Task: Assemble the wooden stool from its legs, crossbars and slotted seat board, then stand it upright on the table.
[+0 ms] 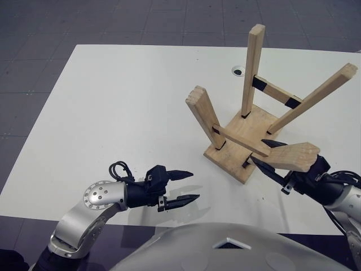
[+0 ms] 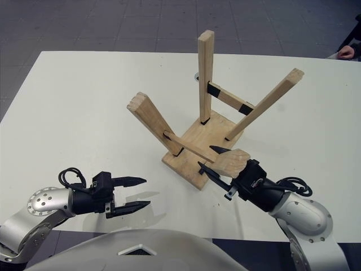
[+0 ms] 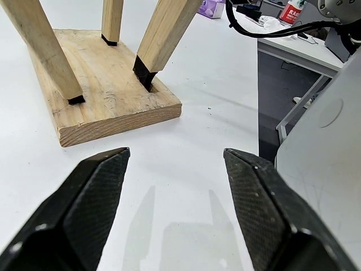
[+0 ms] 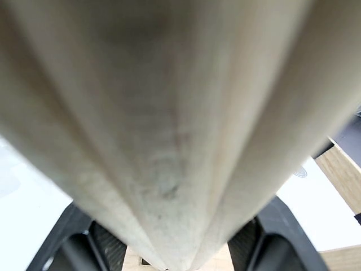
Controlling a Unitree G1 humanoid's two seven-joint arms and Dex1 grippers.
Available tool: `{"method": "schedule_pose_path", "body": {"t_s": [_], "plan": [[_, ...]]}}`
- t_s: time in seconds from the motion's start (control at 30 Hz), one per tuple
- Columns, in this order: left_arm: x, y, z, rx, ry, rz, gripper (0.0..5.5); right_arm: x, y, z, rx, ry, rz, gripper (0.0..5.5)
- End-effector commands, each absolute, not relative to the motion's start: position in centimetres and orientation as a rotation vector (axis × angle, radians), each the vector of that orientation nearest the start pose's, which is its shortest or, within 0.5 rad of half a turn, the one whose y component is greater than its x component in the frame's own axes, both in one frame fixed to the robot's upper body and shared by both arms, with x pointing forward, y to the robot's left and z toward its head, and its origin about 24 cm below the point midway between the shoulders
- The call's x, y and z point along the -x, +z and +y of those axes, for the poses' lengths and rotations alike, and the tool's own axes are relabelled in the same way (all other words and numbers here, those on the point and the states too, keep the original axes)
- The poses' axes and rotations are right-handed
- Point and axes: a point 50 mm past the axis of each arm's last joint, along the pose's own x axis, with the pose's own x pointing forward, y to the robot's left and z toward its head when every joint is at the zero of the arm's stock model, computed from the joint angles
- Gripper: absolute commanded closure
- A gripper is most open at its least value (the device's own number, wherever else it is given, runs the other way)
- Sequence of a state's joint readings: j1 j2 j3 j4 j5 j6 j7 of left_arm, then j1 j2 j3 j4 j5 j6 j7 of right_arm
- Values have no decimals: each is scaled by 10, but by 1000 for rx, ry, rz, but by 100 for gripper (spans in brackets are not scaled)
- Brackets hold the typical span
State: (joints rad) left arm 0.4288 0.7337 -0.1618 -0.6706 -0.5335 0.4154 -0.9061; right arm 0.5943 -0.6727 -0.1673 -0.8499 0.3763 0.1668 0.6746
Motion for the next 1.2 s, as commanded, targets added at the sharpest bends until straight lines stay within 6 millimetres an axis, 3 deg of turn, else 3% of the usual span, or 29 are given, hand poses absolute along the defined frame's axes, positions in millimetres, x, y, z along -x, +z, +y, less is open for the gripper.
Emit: {"method": "schedule_pose_path", "body": {"t_s": [0.03, 0.5, 0.97, 1.2], "plan": [[-124, 75, 153, 24, -1292, 435, 242, -128, 128, -185, 312, 841, 76, 347], [-124, 74, 153, 27, -1290, 441, 242, -127, 130, -181, 284, 846, 69, 347], [-124, 74, 153, 32, -1290, 441, 242, -121, 146, -165, 420, 874, -8, 347], [-123, 75, 152, 32, -1289, 439, 242, -125, 133, -172, 387, 854, 57, 347]]}}
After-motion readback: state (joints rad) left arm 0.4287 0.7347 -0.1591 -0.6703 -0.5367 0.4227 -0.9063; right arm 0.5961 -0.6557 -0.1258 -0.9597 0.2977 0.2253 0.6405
